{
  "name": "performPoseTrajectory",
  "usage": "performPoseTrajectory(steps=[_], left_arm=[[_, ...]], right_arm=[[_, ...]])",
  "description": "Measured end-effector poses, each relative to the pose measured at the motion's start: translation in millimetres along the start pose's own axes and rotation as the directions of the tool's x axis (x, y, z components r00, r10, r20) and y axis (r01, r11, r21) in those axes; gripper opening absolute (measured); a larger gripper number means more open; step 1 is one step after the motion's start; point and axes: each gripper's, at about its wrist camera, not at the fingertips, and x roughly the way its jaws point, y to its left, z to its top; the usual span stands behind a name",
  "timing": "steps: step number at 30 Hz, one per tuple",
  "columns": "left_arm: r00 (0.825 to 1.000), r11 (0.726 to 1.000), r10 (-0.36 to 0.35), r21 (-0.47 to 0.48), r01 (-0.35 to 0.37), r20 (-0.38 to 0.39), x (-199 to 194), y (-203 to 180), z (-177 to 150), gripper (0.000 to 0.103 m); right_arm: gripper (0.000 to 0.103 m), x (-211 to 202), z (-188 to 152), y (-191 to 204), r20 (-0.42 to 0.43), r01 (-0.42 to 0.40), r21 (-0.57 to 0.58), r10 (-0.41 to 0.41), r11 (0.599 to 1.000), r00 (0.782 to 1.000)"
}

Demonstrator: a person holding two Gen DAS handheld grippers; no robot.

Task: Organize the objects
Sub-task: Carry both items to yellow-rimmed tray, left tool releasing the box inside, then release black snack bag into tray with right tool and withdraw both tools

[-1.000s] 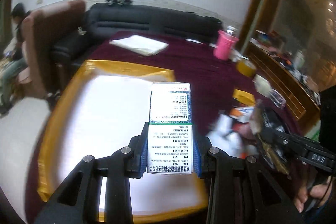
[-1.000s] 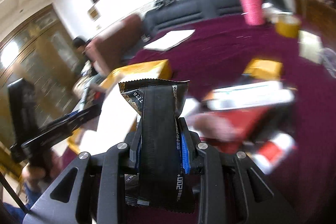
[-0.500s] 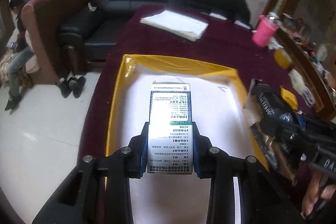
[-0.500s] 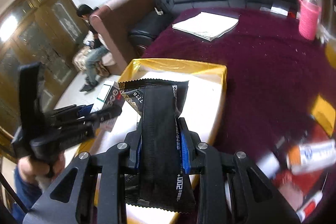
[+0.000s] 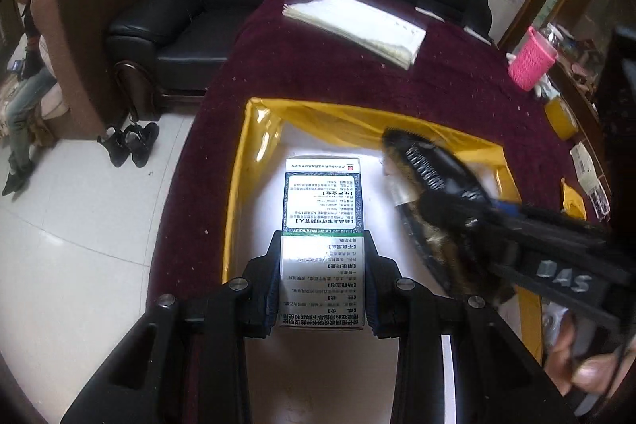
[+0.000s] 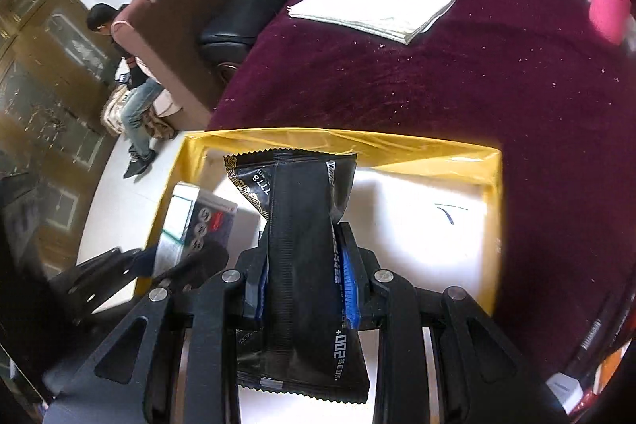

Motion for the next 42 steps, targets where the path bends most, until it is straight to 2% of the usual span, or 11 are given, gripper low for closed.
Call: performPoseTrajectory(steps=[4,7,14,17,20,22,26,31,37,40,42], left_arm=[[0.999,0.998,-0.040,-0.045,0.041,0.019,-2,10,5,0.032],[0.999,0.999,-0.033,-0.016,0.033,0.009,-1,7,7,0.034],[0.993,0.995,-0.078,-0.049,0.083,0.086,-36,20,-2,0.035],[0.989,0.994,-0.085,-0.063,0.093,0.118,-53,27,-6,0.043],[0.985,0.993,-0.090,-0.069,0.101,0.146,-67,32,-11,0.043],[0.984,0.993,-0.093,-0.063,0.103,0.152,-74,31,-17,0.043],[0.974,0.989,-0.133,-0.045,0.143,0.181,-89,20,-33,0.043],[0.959,0.979,-0.202,0.045,0.197,0.200,-100,-25,-58,0.043],[0.944,0.944,-0.298,0.191,0.269,0.144,-100,-105,-96,0.043],[0.940,0.918,-0.330,0.261,0.297,0.091,-94,-146,-115,0.043],[0.936,0.898,-0.351,0.299,0.323,0.041,-87,-173,-129,0.043]], right_arm=[[0.026,10,0,4,-0.004,0.007,0.025,-0.007,1.000,1.000],[0.026,13,1,5,0.005,0.010,0.037,-0.010,0.999,1.000],[0.028,16,1,8,0.011,0.011,0.066,-0.012,0.998,1.000],[0.028,20,2,13,0.002,-0.025,0.082,0.025,0.996,1.000],[0.038,23,3,19,-0.018,-0.060,0.068,0.062,0.996,0.998],[0.038,18,4,20,-0.012,-0.005,0.043,0.006,0.999,1.000],[0.038,-11,-5,7,0.023,-0.024,0.030,0.024,0.999,0.999],[0.038,-77,-51,-20,0.130,-0.091,-0.007,0.091,0.996,0.987],[0.039,-140,-113,-69,0.203,-0.146,-0.012,0.145,0.989,0.968],[0.042,-175,-138,-106,0.251,-0.129,0.013,0.122,0.992,0.960],[0.050,-200,-159,-134,0.296,-0.065,0.037,0.051,0.997,0.954]])
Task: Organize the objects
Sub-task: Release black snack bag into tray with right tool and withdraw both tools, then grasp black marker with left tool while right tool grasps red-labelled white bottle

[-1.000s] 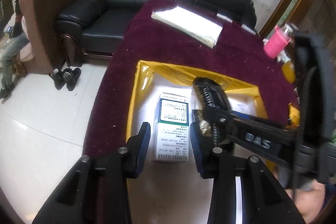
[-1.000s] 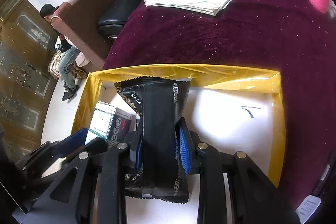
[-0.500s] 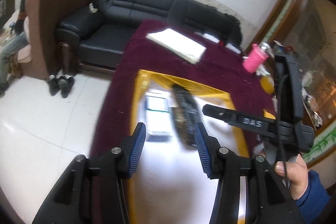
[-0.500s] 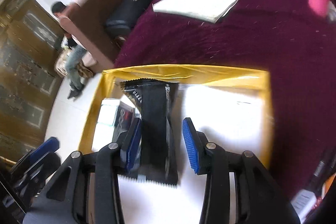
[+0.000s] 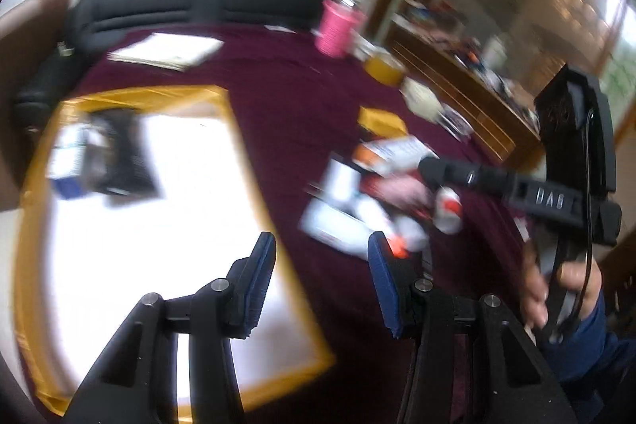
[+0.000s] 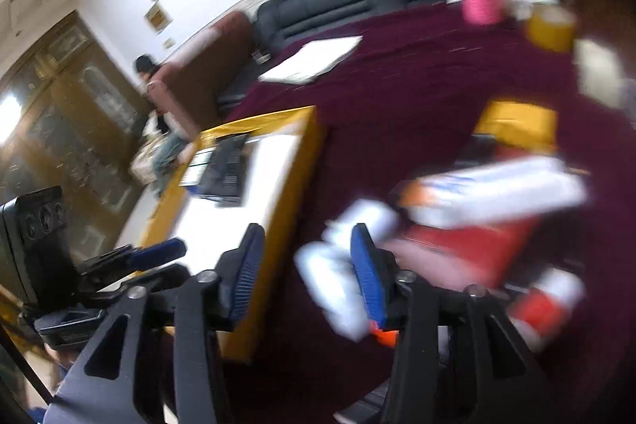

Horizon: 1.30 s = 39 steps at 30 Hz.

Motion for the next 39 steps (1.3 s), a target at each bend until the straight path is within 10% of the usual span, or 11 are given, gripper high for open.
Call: performPoseTrajectory(steps=[12,17,34,39], left_arm=[[0.977,0.976,0.019,0.214,0.028,-0.211,80,-114,-33,0.042],[0.965,0.965,0.088,0.262,-0.021,-0.247,113,-132,-26,0.024],[0.977,0.967,0.092,0.251,-0.042,-0.194,94,-123,-47,0.012],[0.980,0.973,0.061,0.230,-0.017,-0.187,101,-121,-42,0.012]], right_arm=[[0.050,-60,-51,-102,0.062,0.081,0.141,-0.091,0.987,0.994],[0.050,-59,-50,-124,0.035,0.121,0.173,-0.129,0.977,0.991],[0.050,-10,-45,-126,-0.116,0.184,0.228,-0.161,0.956,0.980],[0.035,-5,-49,-123,-0.108,0.236,0.163,-0.221,0.958,0.969]])
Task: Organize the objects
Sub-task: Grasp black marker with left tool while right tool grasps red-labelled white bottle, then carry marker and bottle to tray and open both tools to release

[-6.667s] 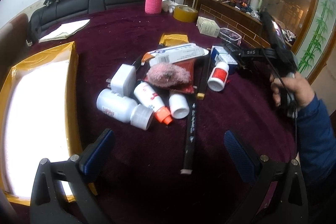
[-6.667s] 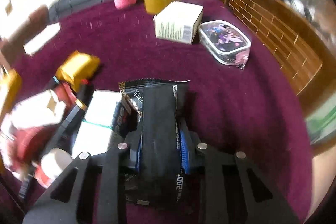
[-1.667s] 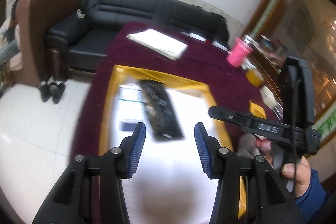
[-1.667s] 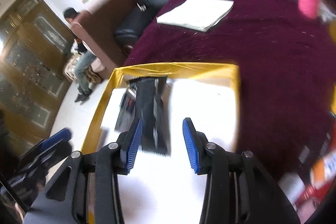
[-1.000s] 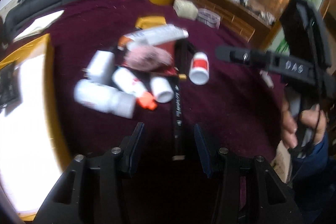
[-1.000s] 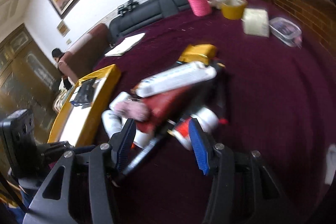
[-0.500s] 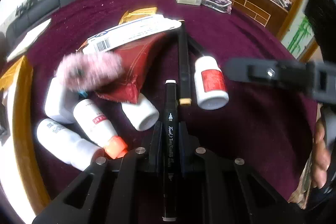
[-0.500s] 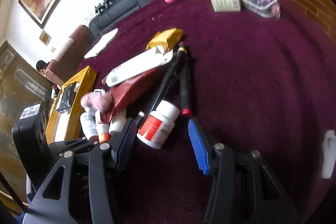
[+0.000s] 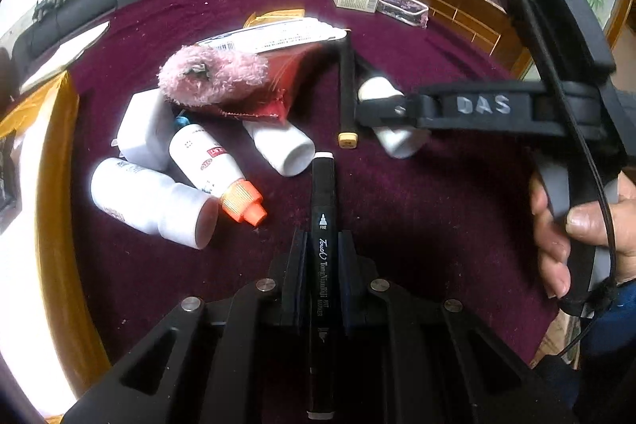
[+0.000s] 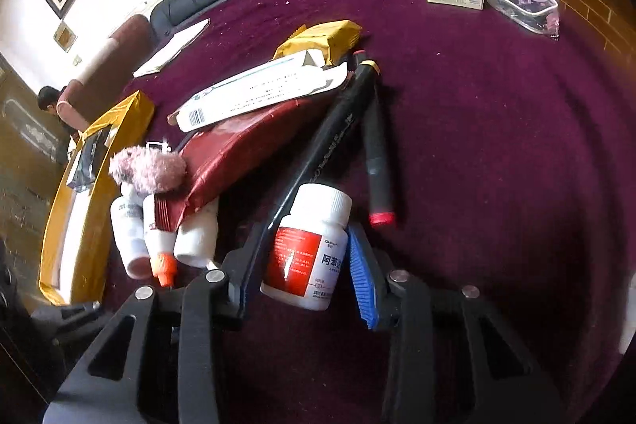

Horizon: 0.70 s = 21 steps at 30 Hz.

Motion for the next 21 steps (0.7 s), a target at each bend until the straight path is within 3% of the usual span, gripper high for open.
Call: performPoseTrajectory(steps=[7,14,21], left_arm=[[0.995,0.993,-0.092,-0.076,0.094,0.027,-7,16,1,0.012],[0.990,0.986,-0.101,-0.125,0.114,0.103,-37,36,2,0.012],[0.976,0.972,-0.083,-0.199,0.124,0.201,-76,70,-2,0.012]], right_arm=[[0.035,-28,-10,-15,0.026,-0.025,0.020,0.025,0.999,0.999],[0.035,-47,-7,2,0.071,-0.105,-0.013,0.106,0.994,0.992],[0.035,-41,-2,44,0.046,-0.178,-0.079,0.182,0.981,0.982]])
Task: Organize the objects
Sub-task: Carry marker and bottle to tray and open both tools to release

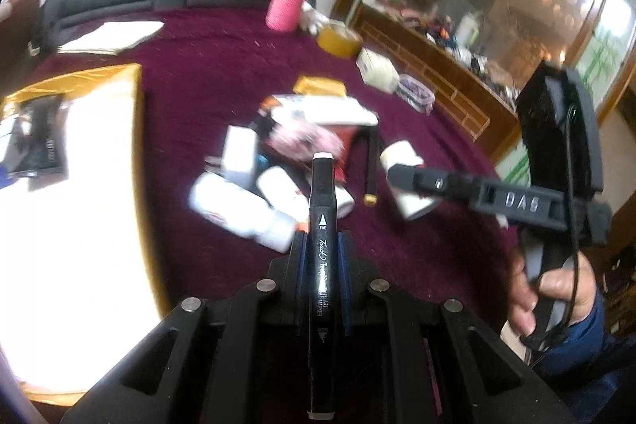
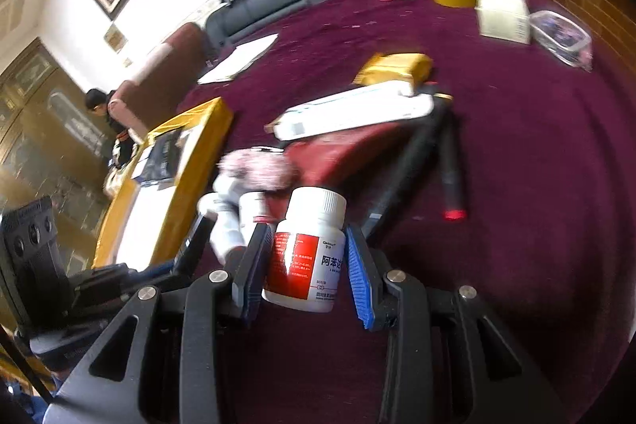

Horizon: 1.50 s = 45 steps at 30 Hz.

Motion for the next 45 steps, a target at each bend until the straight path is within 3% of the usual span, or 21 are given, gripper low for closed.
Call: performPoseTrajectory(steps=[6,10,16,25,34,40,45], left_arm=[[0.996,0.996,0.045,-0.080,-0.038,0.077,-32,39,5,0.012],[0.988,0.984,0.111,-0.153,-0.093,0.107,-49,75,6,0.012],[0.970,0.947,0.222,-0.258,-0.191,0.096,-69,137,1,0.012],[0.945,0.890,0.325,-0.352,-0.291,0.041,-80,198,-16,0.012],[0.925,0.849,0.379,-0.401,-0.344,0.010,-81,229,-21,0.012],[0.922,0.843,0.388,-0.406,-0.353,0.003,-80,236,-19,0.012],[0.923,0.842,0.385,-0.404,-0.358,-0.015,-73,253,-6,0.012]], right_arm=[[0.035,15,11,45,-0.027,-0.053,-0.082,0.051,0.995,0.998],[0.035,32,19,79,-0.059,-0.094,-0.142,0.086,0.985,0.995],[0.035,67,38,125,-0.106,-0.137,-0.203,0.117,0.970,0.987],[0.036,138,50,172,-0.231,-0.176,-0.208,0.126,0.962,0.965],[0.036,203,24,218,-0.382,-0.250,-0.168,0.170,0.954,0.908],[0.036,228,20,233,-0.407,-0.238,-0.148,0.161,0.960,0.899],[0.036,235,17,238,-0.398,-0.212,-0.146,0.139,0.966,0.907]])
